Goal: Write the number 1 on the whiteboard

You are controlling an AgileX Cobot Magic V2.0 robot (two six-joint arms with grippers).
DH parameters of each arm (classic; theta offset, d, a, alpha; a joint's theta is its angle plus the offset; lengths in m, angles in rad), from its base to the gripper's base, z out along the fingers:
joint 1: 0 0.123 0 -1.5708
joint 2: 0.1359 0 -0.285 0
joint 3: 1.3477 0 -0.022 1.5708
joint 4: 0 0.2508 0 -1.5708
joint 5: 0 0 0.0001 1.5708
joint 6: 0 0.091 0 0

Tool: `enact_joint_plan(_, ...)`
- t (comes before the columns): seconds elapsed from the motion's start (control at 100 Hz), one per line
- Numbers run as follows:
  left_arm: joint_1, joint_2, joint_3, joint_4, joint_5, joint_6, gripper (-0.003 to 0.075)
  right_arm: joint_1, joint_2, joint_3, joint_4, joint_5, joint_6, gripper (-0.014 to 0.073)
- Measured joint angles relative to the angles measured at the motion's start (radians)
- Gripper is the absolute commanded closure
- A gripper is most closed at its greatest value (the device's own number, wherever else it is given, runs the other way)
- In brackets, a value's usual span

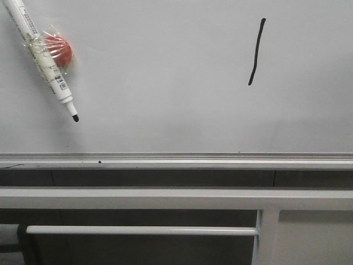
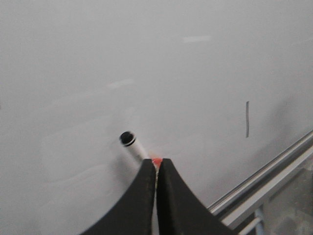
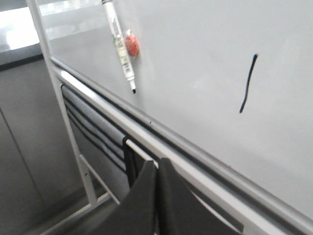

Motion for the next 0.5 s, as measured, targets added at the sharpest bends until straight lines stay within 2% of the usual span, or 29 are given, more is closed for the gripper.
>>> enact_joint_plan(0.13,0.146,-0.101,0.0,0.0,0.13,0.0,0.0741,0.0,-0.077,-0.008,-0.016,-0.051,0.0,0.0655)
enact_joint_plan(0.25,0.256,-0.136,0.0,0.0,0.192,0.0,0.0741,0.0,-0.154,-0.01,-0.039,-0.085,-0.002,0.0655)
enact_joint_plan(0.37,0.306,-0.136,0.01,-0.035,0.229,0.0,0.0741,0.0,-0.219,-0.01,-0.045,-0.104,-0.006,0.0655)
enact_joint_plan(0.5,0.309,-0.136,0.021,-0.065,0.241,0.01,0.0741,0.0,-0.244,-0.01,-0.05,-0.098,-0.009,0.0655)
